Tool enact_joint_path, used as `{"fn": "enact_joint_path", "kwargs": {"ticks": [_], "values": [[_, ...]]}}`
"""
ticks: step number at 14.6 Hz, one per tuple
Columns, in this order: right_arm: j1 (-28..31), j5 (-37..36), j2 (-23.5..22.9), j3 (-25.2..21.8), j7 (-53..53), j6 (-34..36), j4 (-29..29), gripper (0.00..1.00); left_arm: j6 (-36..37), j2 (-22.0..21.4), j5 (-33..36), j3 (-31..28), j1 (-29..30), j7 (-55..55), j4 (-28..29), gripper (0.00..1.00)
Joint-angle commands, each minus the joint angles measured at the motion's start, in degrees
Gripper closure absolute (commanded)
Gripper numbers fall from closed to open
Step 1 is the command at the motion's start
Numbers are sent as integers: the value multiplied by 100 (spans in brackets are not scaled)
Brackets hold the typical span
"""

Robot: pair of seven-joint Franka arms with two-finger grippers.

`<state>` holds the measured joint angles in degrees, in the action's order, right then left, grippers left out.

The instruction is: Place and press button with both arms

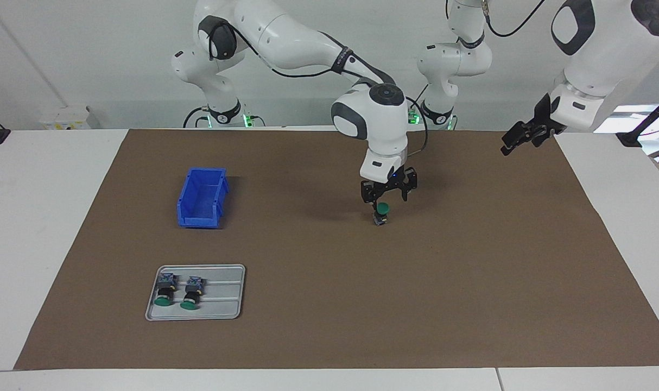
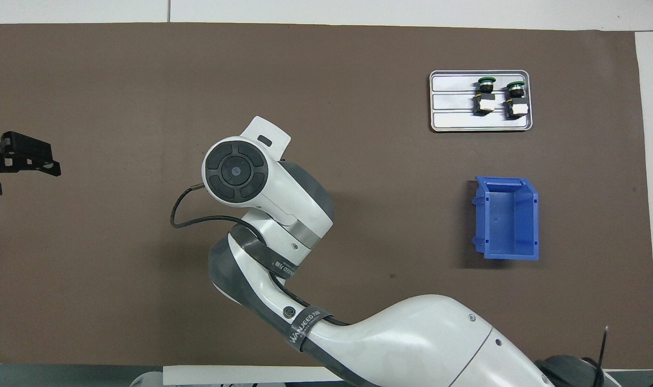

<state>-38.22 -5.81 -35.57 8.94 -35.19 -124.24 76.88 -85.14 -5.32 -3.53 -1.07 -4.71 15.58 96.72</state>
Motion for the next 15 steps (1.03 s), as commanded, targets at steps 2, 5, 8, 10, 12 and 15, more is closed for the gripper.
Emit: {"fn": "enact_joint_path", "kwargs": {"ticks": [2,5,8,10,12,15], "values": [[-89,-420,-20,11,-23,-354,415,6,576,233,115,36,75,-143,-627,0],[-107,-438,-142,2,-32,-732,653,7,692,304,474,54,41,-528,-725,0],[-54,-438,-169,11,30,-768,828,26,560,304,537,54,67,-802,-699,0],[-63,-438,-169,11,30,-777,908,43,533,304,572,45,67,-802,-699,0],[-37,-412,-160,11,30,-777,873,77,524,312,643,45,75,-802,-707,0],[-45,-429,-143,11,38,-315,559,100,551,295,678,45,67,-732,-664,0]]}}
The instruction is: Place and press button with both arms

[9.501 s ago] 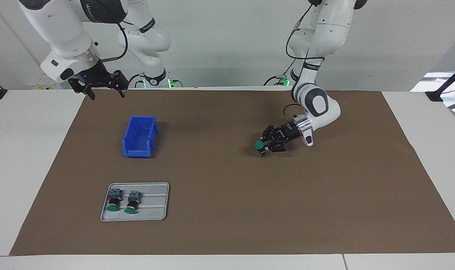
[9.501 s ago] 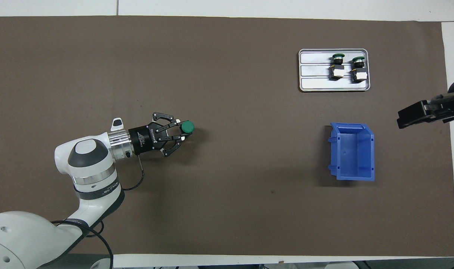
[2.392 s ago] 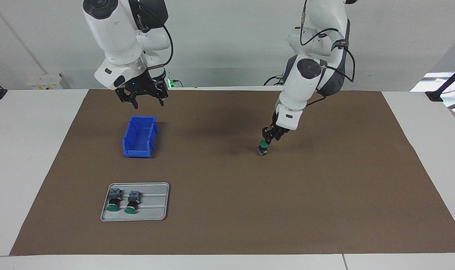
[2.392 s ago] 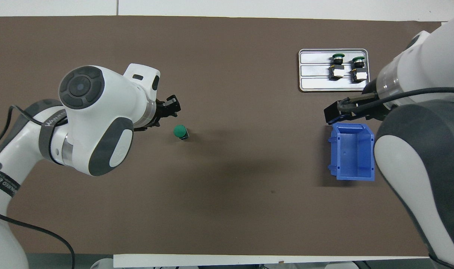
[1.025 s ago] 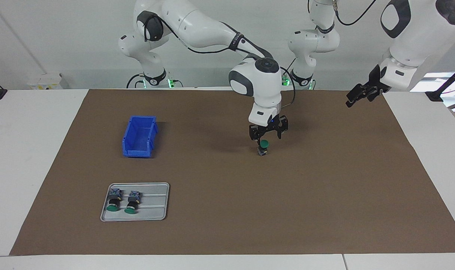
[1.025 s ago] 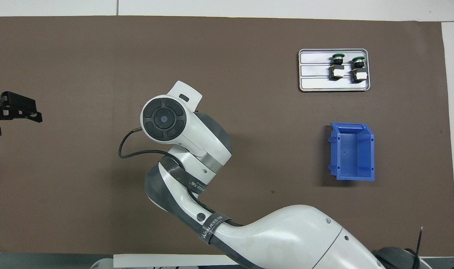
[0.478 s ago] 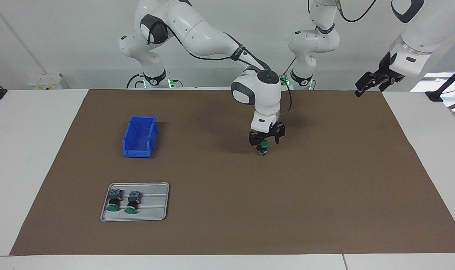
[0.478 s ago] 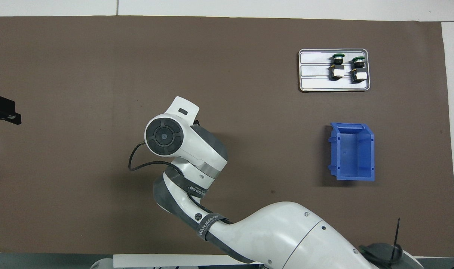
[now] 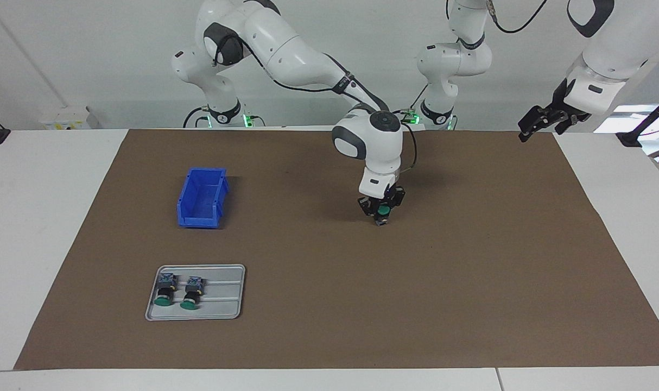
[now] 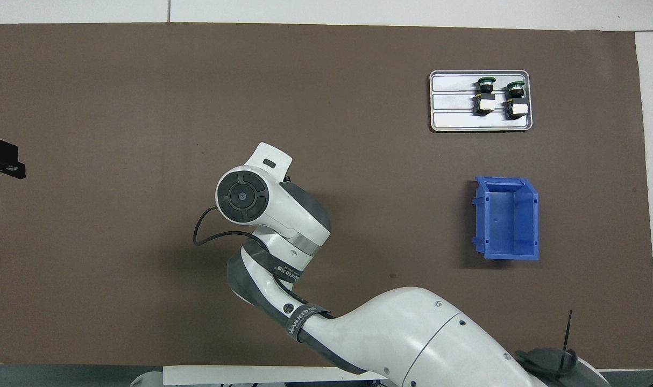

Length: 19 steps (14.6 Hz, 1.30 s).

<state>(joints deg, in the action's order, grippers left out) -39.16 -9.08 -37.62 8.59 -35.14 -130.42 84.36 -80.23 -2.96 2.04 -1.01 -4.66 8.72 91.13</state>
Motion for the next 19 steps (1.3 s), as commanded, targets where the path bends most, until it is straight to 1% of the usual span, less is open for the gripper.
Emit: {"fn": "enact_joint_path", "kwargs": {"ticks": [1,2,3,5,6,7,8,9,10,11,12,15,17,19], "values": [[110,-111,123,29,34,759,-391,100,61,42,112,40,70,-46,-104,0],[311,-103,341,2,121,929,-333,100,61,33,112,40,70,-37,-104,0],[678,-94,752,2,261,991,7,99,69,33,112,40,79,-37,-104,0],[1408,-85,1753,11,734,712,1183,99,61,24,112,40,201,-37,-78,0],[1803,-50,2298,20,1172,493,1919,99,43,24,103,40,219,-37,-86,0],[2294,98,2921,28,1655,256,2710,99,43,24,103,31,228,-46,-86,0],[2725,395,3354,29,2173,219,3248,99,34,15,68,40,237,-98,-86,0],[3078,790,3697,20,2918,201,3654,99,17,15,59,40,237,-99,-86,0],[3403,1081,3875,11,3456,218,3858,99,25,15,59,40,228,-125,-78,0],[3798,1223,3911,11,3792,288,3904,99,17,6,59,40,228,-125,-86,0],[3993,1233,3921,11,3935,324,3948,99,34,-2,59,40,220,-125,-78,0],[4118,1233,3895,-7,3779,307,4045,99,52,-46,59,66,167,-142,-34,0],[4372,1233,3789,-7,3787,306,4045,100,43,-64,59,84,236,-134,-42,0],[4443,1233,3789,-7,3796,341,4115,100,34,-73,59,110,246,-143,-42,0]]}}
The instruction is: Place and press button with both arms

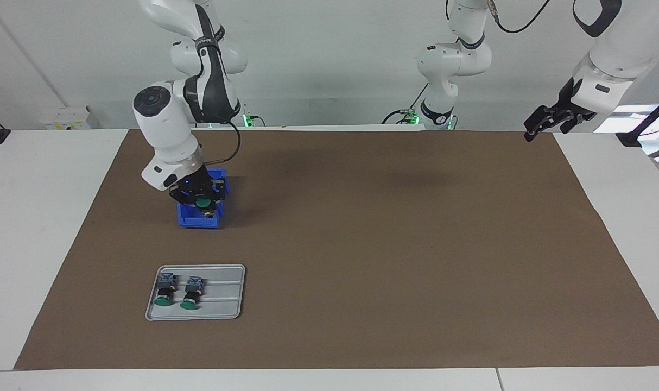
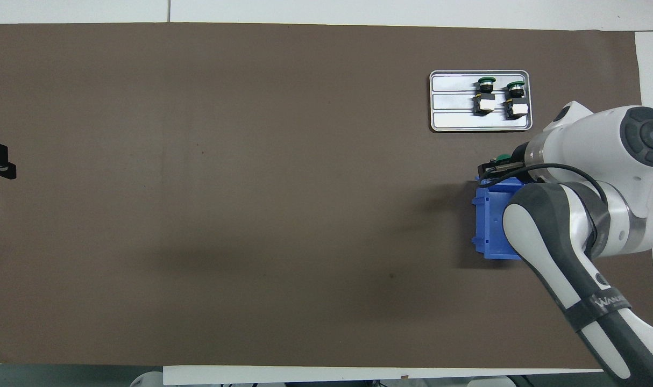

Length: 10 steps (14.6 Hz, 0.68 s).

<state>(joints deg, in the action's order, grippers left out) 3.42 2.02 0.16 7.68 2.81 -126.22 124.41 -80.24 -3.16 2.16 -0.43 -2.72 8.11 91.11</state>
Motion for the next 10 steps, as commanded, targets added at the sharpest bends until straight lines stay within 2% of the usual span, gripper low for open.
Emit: {"fn": "enact_joint_path", "kwargs": {"ticks": [1,5,10], "values": [[307,124,19,84,-8,-79,144,100,52,-53,48,52,61,-90,-41,0],[352,124,89,75,35,-87,382,100,26,-62,39,463,473,-187,-49,0],[493,124,265,84,106,-148,785,99,8,-44,30,517,404,-187,-41,0]]}}
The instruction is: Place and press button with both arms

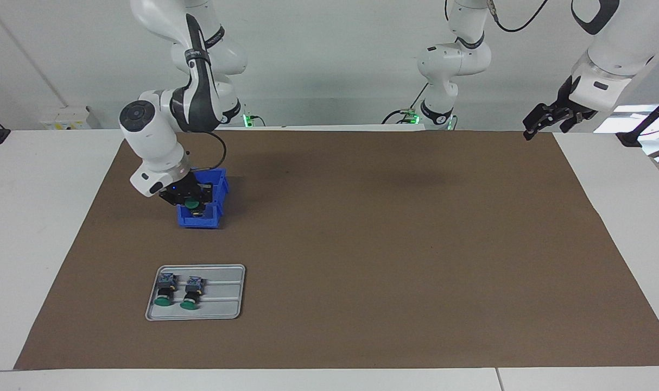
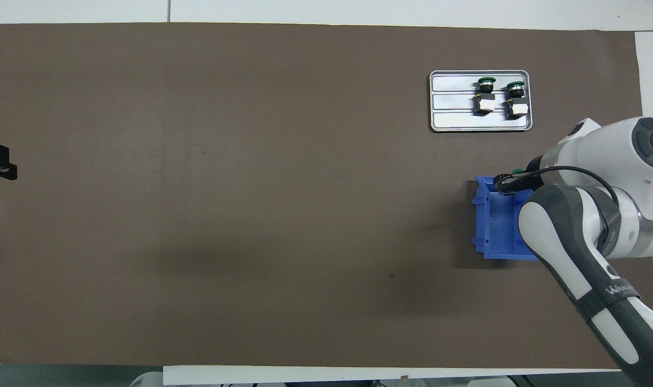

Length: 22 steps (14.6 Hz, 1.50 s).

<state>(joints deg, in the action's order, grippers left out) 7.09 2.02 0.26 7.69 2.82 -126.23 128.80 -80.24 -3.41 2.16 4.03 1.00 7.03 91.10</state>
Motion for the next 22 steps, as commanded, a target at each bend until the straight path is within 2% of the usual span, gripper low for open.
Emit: {"fn": "enact_joint_path", "kwargs": {"ticks": [1,3,6,8,10,13,14,15,16,22], "values": [[126,115,264,84,96,-139,383,99,8,-19,31,80,23,-35,-31,0],[117,123,264,84,87,-147,383,91,26,-19,22,89,31,-26,-31,0],[117,115,272,84,105,-121,383,74,-9,-19,22,80,40,-61,-39,0],[117,115,272,84,122,-77,383,54,-167,-2,22,80,32,-44,-40,0],[117,115,264,84,122,-7,322,40,-176,42,-57,80,32,-53,-101,1],[100,97,246,84,122,124,147,32,-194,95,-110,80,23,-53,-241,1],[82,71,229,84,122,403,-72,29,-220,147,-119,80,23,-53,-259,1],[82,53,220,75,122,772,-396,19,-229,208,-119,89,23,-53,-303,1],[91,53,246,75,131,1123,-686,0,-194,279,-119,89,23,-53,-434,1],[239,9,255,49,122,3522,-2971,0,-168,376,-110,177,23,-61,-532,1]]}}
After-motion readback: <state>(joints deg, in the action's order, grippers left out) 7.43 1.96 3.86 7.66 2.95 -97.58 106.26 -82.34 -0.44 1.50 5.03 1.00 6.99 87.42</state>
